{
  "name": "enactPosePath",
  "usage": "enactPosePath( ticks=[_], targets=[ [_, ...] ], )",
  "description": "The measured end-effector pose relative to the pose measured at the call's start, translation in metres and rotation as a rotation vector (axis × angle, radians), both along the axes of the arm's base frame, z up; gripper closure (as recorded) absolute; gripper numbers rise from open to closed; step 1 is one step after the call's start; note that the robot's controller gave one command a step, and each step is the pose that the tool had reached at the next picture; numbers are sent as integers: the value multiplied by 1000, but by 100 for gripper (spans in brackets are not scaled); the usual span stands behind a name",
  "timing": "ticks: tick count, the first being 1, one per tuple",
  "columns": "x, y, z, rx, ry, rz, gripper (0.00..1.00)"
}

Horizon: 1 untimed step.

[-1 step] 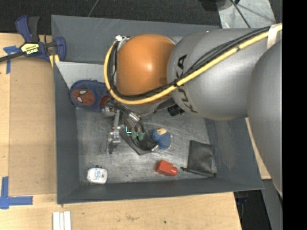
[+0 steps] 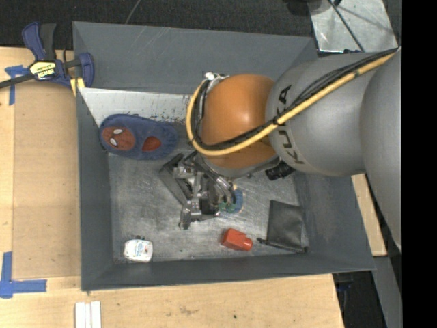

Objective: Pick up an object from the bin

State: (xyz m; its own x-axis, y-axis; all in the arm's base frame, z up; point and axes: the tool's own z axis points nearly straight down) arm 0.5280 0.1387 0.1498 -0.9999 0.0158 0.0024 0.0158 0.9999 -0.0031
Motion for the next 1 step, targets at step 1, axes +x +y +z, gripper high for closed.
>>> enactPosePath(
  ticks=[1],
  targets=[
    [14, -79, -14, 5, -32, 43, 0]
  ],
)
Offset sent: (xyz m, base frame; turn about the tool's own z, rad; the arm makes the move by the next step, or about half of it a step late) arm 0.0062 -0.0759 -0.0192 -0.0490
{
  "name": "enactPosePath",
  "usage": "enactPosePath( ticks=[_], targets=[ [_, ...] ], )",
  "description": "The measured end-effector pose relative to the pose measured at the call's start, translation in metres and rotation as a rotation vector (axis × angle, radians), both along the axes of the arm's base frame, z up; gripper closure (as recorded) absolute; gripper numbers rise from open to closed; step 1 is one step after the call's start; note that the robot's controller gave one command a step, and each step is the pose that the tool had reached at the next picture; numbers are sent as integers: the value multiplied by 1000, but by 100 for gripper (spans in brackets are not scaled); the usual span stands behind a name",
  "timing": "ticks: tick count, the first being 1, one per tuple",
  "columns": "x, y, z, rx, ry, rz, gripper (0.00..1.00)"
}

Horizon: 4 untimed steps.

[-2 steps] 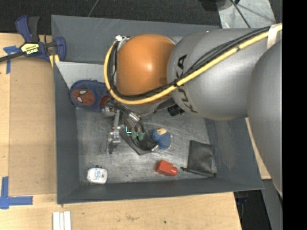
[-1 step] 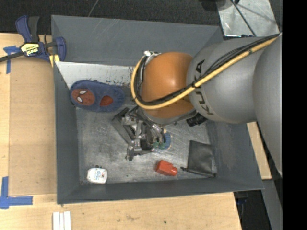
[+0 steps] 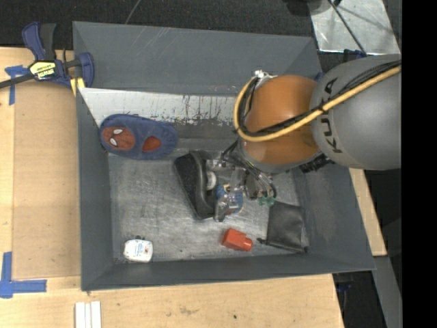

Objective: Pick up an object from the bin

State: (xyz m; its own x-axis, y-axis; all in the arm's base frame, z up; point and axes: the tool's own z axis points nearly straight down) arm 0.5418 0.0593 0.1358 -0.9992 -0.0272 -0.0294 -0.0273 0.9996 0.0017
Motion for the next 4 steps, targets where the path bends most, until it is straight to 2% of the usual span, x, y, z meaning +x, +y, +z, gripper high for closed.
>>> enactPosePath(
  ticks=[1, 2, 3, 4],
  targets=[
    [27, -24, 8, -1, 23, -110, 0],
    [61, -20, -20, 2, 19, -144, 0],
    [61, -19, -22, 3, 19, -88, 0],
    [48, -69, -19, -9, 26, 329, 0]
  ],
)
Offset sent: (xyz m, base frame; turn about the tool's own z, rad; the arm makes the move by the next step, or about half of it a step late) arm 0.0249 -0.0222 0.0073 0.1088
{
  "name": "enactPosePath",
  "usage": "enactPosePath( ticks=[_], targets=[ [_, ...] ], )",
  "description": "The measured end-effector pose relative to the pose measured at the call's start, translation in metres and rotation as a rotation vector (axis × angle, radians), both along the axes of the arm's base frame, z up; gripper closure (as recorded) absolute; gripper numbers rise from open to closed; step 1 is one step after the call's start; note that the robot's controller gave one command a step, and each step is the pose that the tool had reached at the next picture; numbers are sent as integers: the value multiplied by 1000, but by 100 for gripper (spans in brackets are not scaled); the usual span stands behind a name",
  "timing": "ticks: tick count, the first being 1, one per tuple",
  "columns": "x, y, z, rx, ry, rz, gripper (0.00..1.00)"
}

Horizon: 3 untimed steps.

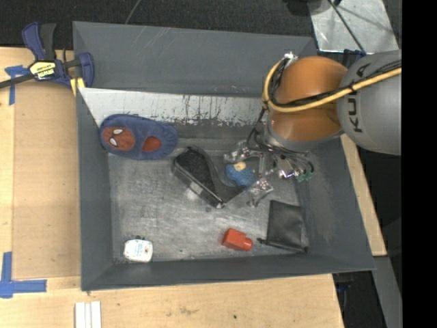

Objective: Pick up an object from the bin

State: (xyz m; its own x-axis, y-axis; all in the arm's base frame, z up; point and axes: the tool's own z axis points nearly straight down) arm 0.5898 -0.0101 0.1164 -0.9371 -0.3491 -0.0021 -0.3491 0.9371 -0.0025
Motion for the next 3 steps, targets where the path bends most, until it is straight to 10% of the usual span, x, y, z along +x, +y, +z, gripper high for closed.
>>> enactPosePath(
  ticks=[1, 2, 3],
  targets=[
    [36, -4, -43, -4, 2, 109, 0],
    [39, -3, -39, -1, -14, 105, 100],
    [39, -27, 138, -1, -11, 183, 100]
  ],
)
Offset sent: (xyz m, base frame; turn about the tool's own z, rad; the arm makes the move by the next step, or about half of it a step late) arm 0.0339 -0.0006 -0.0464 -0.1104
